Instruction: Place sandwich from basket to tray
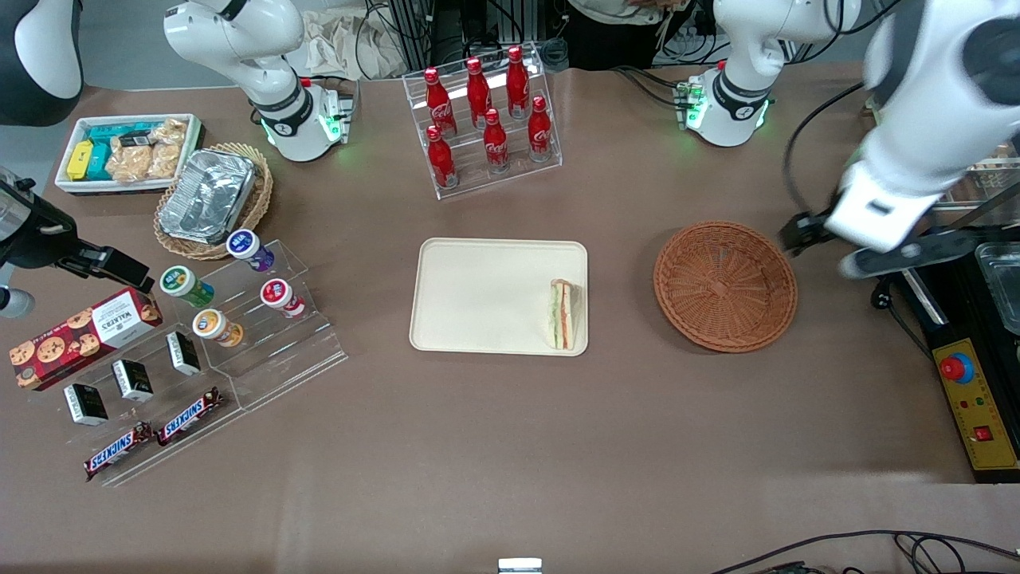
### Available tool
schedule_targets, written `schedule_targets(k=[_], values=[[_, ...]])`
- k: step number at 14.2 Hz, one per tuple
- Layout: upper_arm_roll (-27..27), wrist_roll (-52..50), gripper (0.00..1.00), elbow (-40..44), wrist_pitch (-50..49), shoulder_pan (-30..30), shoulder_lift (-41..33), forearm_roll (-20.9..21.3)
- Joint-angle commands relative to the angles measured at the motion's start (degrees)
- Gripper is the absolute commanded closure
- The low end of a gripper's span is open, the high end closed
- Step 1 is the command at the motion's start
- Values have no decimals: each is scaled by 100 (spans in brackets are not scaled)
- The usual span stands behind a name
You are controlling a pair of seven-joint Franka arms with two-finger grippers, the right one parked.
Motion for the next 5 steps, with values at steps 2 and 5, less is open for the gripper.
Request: schedule_targets(k=[2, 5], values=[[-61, 1162, 1, 74, -492, 629, -480, -106], [-52, 1603, 1, 109, -1046, 991, -850, -404]])
